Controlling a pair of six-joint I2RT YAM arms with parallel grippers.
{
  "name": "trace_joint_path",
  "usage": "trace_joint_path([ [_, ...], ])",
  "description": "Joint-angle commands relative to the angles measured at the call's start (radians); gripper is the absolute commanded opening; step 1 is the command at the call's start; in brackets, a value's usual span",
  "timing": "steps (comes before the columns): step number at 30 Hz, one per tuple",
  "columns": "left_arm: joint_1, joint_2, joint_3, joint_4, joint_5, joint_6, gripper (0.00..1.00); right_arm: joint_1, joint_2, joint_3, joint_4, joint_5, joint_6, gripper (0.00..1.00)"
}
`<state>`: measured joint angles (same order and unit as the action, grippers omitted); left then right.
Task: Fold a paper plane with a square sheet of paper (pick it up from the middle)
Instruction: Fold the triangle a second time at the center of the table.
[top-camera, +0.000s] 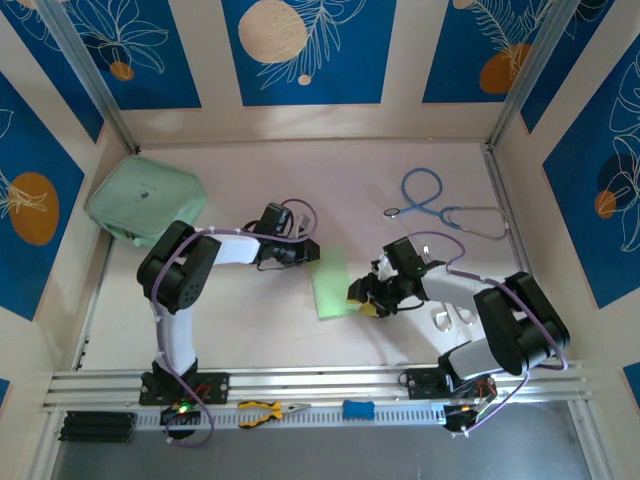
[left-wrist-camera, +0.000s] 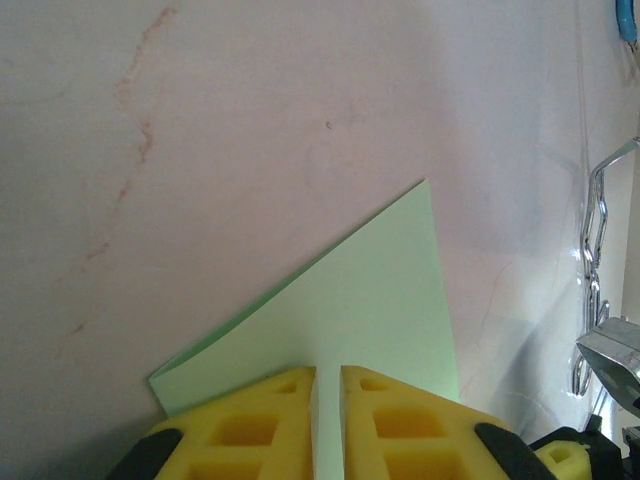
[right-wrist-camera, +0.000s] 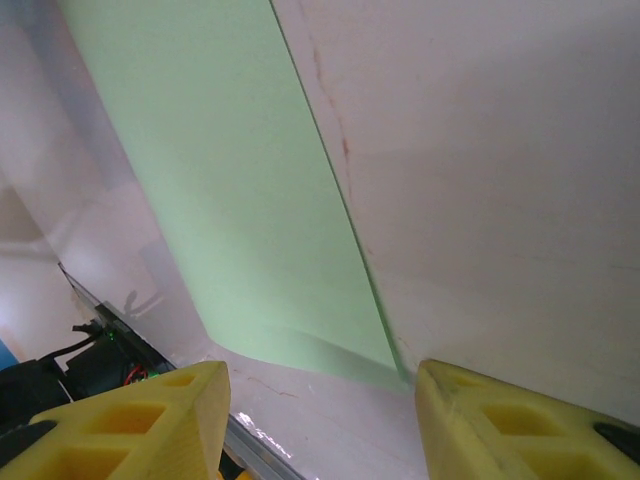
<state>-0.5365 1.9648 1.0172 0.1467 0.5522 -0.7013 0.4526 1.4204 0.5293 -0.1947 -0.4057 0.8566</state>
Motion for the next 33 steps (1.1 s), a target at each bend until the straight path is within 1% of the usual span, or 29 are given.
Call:
trace_joint_path([
  [1,0.005,0.019,-0.038,-0.047,-0.019,-0.004,0.16,0.009,-0.030,0.001,-0.053,0.018,-0.011,0.52],
  [5,0.006,0.023,-0.036,-0.042,-0.015,-0.009,0.16,0.016,0.009,0.006,-0.024,-0.028,-0.019,0.49],
  [10,0.006,0.025,-0.038,-0.039,-0.011,-0.013,0.16,0.032,0.040,0.018,-0.022,-0.021,-0.018,0.47],
  [13,0.007,0.024,-0.038,-0.036,-0.009,-0.014,0.16,0.031,0.039,0.018,-0.014,-0.023,-0.016,0.47],
  [17,0.009,0.026,-0.034,-0.030,-0.003,-0.018,0.16,0.031,0.026,0.005,0.056,-0.077,-0.003,0.44],
  [27,0.008,0.032,-0.031,-0.020,0.011,-0.024,0.16,0.013,0.002,-0.006,0.108,-0.104,-0.008,0.45],
  [33,0.007,0.034,-0.021,-0.012,0.031,-0.018,0.17,-0.027,0.047,0.007,0.196,-0.188,-0.023,0.46],
])
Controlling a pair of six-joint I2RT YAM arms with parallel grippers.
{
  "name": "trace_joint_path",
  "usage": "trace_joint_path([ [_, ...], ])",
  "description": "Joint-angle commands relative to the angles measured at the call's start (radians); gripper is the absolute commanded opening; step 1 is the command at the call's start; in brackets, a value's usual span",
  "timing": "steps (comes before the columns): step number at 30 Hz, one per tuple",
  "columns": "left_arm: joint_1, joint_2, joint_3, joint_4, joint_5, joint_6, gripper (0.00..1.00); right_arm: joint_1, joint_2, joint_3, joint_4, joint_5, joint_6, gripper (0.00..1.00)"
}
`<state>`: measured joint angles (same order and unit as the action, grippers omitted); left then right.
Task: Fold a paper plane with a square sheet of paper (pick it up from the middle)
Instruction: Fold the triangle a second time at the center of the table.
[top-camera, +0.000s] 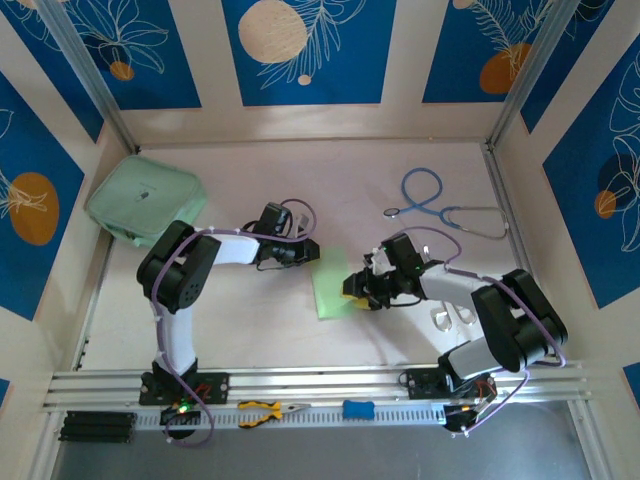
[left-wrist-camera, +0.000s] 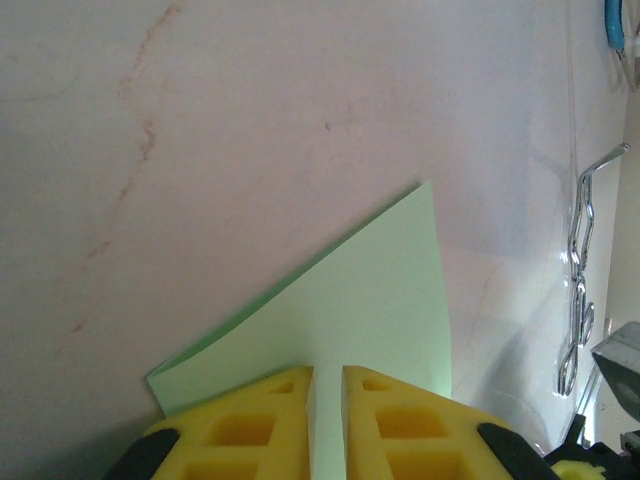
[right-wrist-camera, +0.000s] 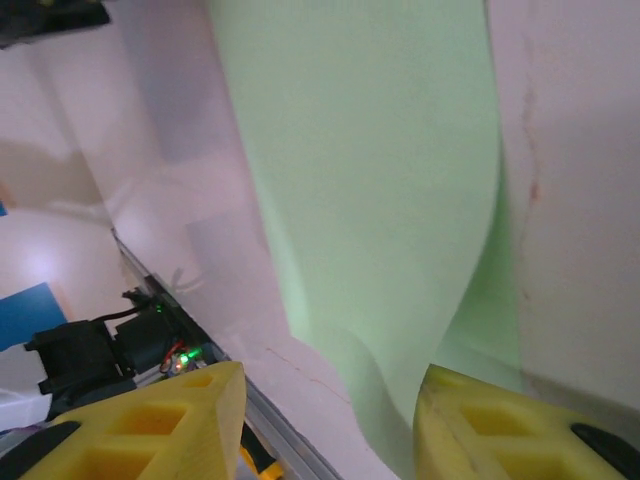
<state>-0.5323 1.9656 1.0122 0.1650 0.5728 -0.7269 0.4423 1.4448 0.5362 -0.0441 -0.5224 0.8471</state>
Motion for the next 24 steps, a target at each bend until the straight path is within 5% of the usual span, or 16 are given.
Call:
trace_joint_path([
  [1,0.004,0.033,-0.014,-0.031,0.014,0.007,0.17,-0.023,0.034,0.006,0.056,-0.074,-0.014,0.46],
  [10,0.003,0.037,0.012,-0.045,0.033,0.017,0.17,-0.056,0.126,0.044,0.112,-0.114,-0.030,0.46],
  [24,-0.001,-0.013,0.036,-0.059,0.065,0.029,0.23,-0.092,0.201,0.053,0.193,-0.168,-0.061,0.23],
])
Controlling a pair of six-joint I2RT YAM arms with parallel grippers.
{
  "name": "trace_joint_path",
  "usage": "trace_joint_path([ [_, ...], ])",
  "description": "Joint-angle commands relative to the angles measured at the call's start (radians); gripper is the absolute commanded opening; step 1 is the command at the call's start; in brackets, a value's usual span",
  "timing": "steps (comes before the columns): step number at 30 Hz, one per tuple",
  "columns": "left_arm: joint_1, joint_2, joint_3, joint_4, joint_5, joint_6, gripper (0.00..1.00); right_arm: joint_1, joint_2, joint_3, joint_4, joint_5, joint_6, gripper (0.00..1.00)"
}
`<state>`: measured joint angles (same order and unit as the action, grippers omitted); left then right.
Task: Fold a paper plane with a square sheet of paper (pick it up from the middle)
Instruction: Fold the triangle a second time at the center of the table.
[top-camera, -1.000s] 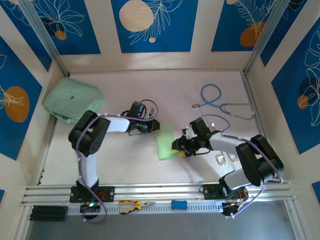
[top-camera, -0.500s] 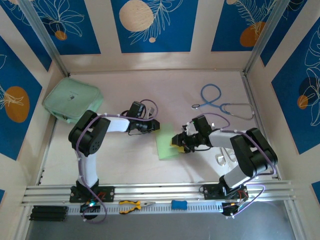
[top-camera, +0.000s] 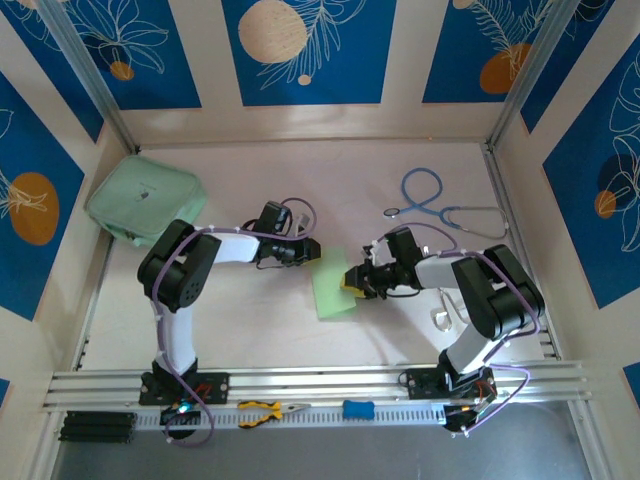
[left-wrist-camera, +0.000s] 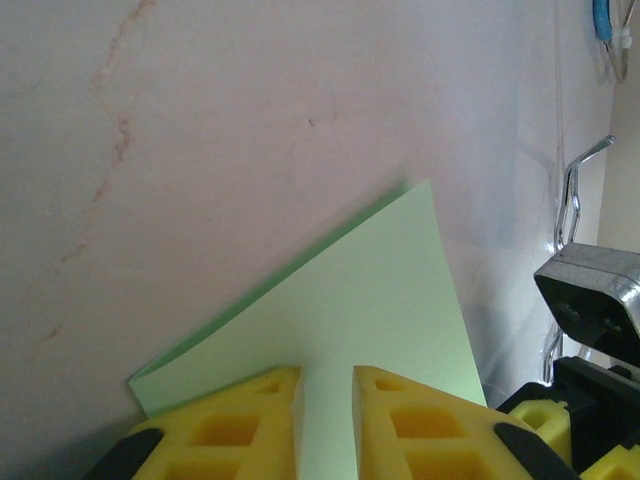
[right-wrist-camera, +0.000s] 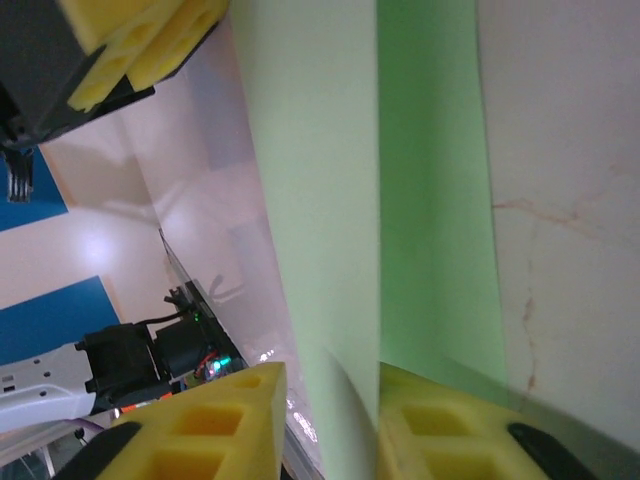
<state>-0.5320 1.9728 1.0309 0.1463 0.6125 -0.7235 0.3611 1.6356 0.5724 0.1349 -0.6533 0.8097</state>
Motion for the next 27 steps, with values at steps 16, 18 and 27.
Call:
trace_joint_path([
  [16,-0.086,-0.416,-0.189,-0.131,-0.215,0.059,0.39,-0.021,-0.031,-0.022,0.069,0.029,0.062,0.06],
  [18,-0.100,-0.499,-0.237,-0.143,-0.259,0.068,0.40,-0.013,-0.040,-0.024,0.073,0.031,0.061,0.06],
  [27,-0.117,-0.778,-0.386,-0.199,-0.398,0.092,0.44,0.016,-0.056,-0.021,0.091,0.059,0.074,0.06],
])
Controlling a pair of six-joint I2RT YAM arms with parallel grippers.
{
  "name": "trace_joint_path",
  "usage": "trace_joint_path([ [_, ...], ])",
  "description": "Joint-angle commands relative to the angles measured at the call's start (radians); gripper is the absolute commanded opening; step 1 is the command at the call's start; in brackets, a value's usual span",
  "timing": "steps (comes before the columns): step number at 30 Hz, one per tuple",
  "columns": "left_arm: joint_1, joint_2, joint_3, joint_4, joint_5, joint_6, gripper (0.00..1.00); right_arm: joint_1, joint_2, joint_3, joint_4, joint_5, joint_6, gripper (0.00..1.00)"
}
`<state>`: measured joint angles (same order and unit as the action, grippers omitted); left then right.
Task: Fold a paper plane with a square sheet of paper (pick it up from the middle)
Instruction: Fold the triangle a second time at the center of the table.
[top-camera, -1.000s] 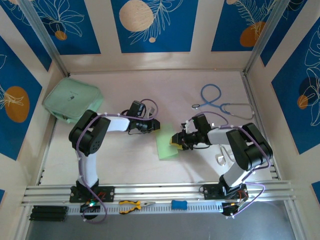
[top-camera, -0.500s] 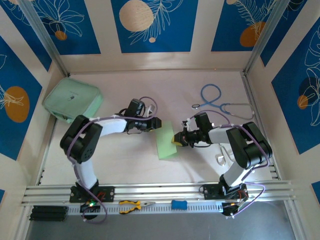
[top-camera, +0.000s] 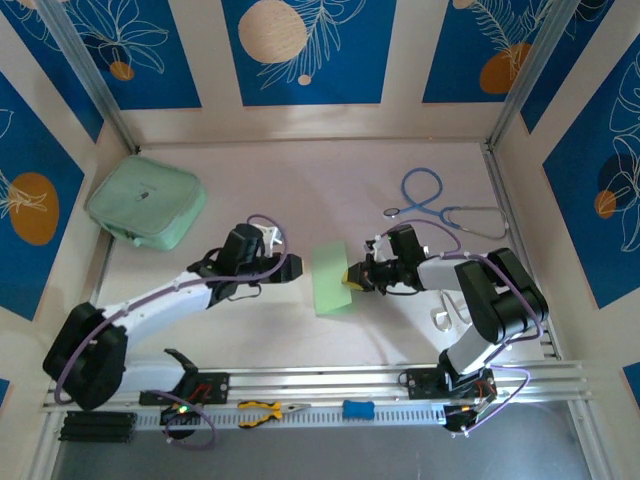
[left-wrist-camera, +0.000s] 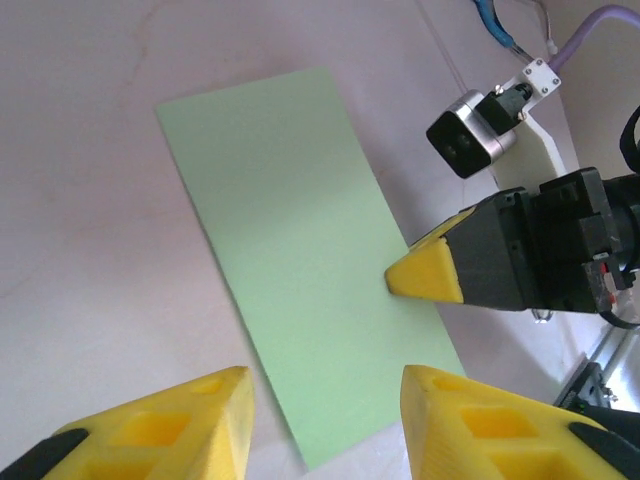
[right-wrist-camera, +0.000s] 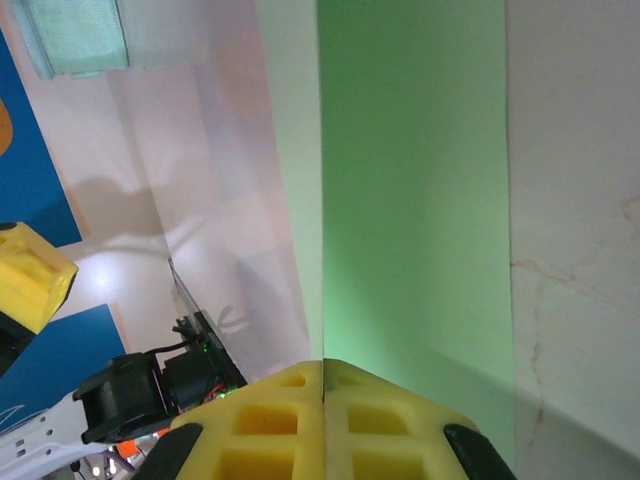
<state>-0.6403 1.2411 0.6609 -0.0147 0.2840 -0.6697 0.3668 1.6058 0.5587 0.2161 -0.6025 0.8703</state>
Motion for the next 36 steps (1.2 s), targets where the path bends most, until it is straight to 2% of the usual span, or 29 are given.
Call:
trace_joint_path([
  [1,-0.008,-0.062,-0.020,-0.046,-0.076,0.041,0.45,0.012,-0.026,-0.009,0.003,0.010,0.013,0.06],
  [11,-0.018,-0.149,-0.106,0.036,-0.080,0.021,0.45,0.020,-0.020,-0.015,-0.007,0.010,0.015,0.06],
  [18,-0.020,-0.098,-0.052,0.024,-0.064,0.059,0.46,0.020,-0.040,-0.026,-0.030,0.021,0.015,0.06],
  [23,-0.028,-0.086,-0.068,0.065,-0.050,0.075,0.46,0.029,-0.036,-0.044,0.014,0.021,0.048,0.06],
  [36,-0.065,-0.181,-0.040,-0.071,-0.070,0.102,0.46,0.037,-0.103,-0.056,-0.022,0.065,0.044,0.06],
])
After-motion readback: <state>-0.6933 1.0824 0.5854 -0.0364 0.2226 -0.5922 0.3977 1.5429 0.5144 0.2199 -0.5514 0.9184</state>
